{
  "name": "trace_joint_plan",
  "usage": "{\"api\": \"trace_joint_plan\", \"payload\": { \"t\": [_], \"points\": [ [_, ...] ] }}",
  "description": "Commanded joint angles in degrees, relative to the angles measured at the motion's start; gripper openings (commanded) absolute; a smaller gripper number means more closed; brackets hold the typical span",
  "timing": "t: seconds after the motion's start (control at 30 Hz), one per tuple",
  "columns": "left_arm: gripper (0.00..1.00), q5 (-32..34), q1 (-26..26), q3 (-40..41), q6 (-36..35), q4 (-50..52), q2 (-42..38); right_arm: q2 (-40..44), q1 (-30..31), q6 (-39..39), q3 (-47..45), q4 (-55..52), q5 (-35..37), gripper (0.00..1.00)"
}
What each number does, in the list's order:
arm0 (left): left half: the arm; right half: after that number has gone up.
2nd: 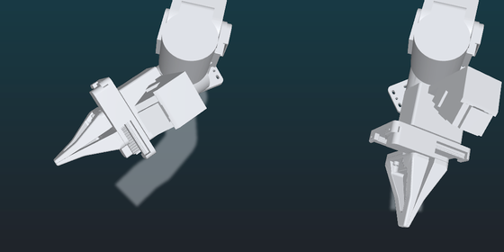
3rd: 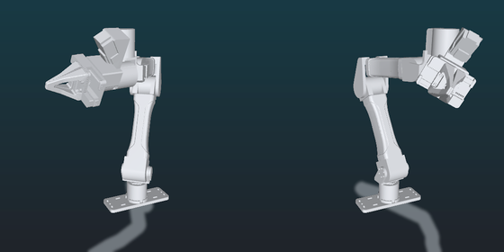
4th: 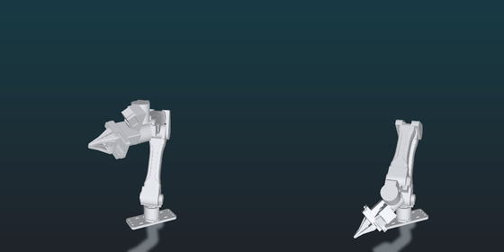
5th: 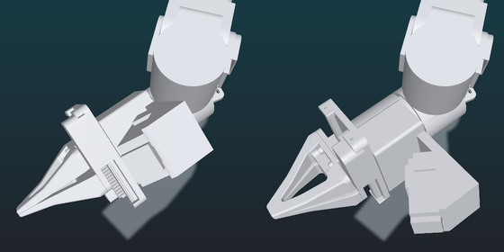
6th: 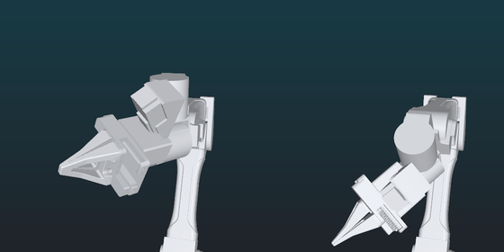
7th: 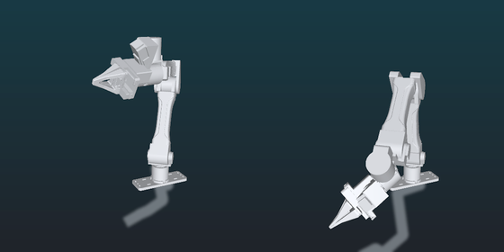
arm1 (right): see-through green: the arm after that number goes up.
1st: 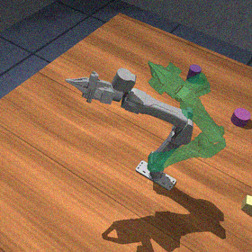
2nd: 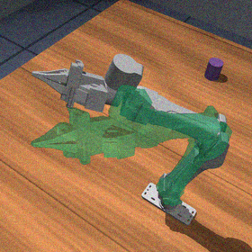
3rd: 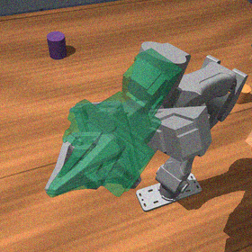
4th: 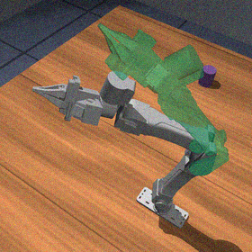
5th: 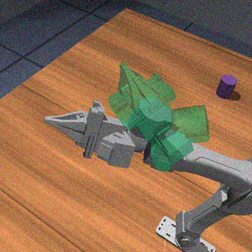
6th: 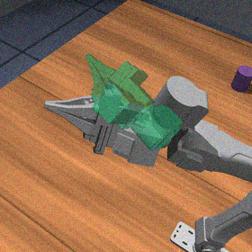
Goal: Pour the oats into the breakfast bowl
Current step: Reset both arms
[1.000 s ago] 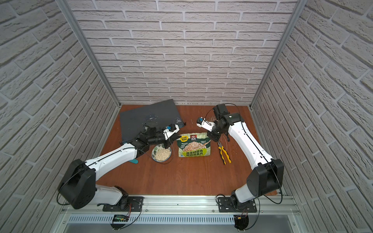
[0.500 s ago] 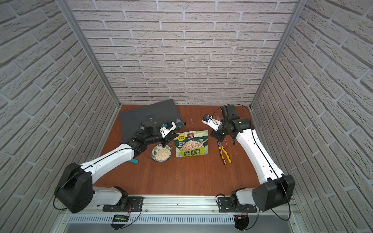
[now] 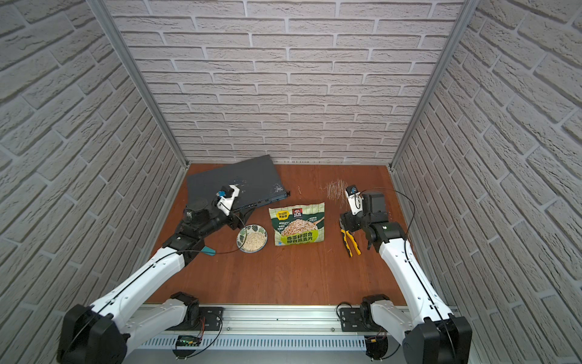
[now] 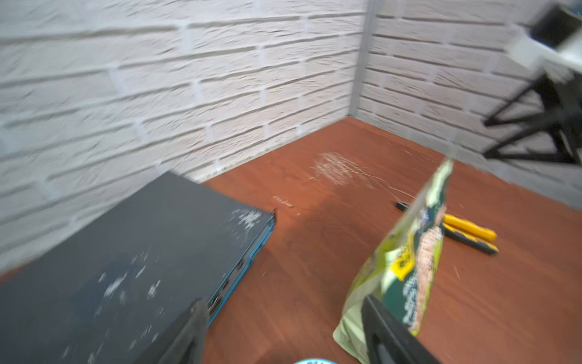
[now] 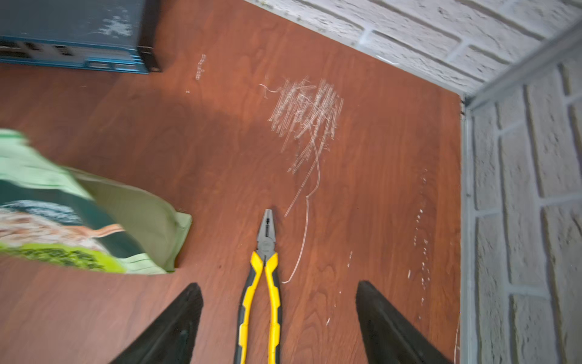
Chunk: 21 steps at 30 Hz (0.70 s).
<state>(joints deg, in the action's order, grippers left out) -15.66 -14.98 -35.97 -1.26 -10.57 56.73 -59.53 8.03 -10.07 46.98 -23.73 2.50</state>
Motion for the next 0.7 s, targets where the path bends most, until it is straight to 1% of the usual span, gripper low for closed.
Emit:
{"api": "trace_joint_plan", "payload": {
  "t": [0.0,0.03,0.07,0.1,0.17,0.27,0.37,0.47,0.57,0.67],
  "points": [
    [0.95,16.41,4.9,4.06,12.06,1.2,-5.0,1.5,-1.57,13.59,-8.53,16.77,10.36,0.93],
    [0.98,20.81,6.09,5.14,13.77,2.56,-6.36,1.67,-2.14,16.24,-11.3,20.4,11.1,0.96],
    [0.98,24.79,7.05,5.93,15.59,4.49,-7.84,1.69,-2.59,18.44,-13.81,24.64,12.02,0.98],
    [0.98,27.79,7.81,6.39,17.01,5.89,-9.51,1.57,-2.93,20.14,-16.15,28.12,13.12,1.0],
    [0.98,31.73,9.18,7.32,18.42,8.02,-12.05,0.76,-3.51,21.58,-19.82,35.5,14.39,0.99],
    [0.98,36.72,9.95,8.69,18.04,8.43,-14.42,-1.93,-3.8,20.92,-23.58,44.68,15.48,0.99],
    [0.98,43.01,10.63,9.35,18.53,9.53,-14.74,-6.51,-3.81,18.36,-25.45,53.4,15.01,0.99],
    [0.98,45.87,11.58,10.12,17.51,8.27,-13.53,-13.12,-3.81,15.8,-26.8,63.37,13.15,0.99],
    [0.98,46.42,13.18,11.16,16.24,4.9,-11.42,-20.24,-3.86,14.17,-27.84,73.58,11.66,0.99],
    [0.98,42.33,15.13,12.8,14.5,-1.58,-8.61,-26.72,-3.99,12.84,-27.17,77.82,7.9,0.99]
  ]
}}
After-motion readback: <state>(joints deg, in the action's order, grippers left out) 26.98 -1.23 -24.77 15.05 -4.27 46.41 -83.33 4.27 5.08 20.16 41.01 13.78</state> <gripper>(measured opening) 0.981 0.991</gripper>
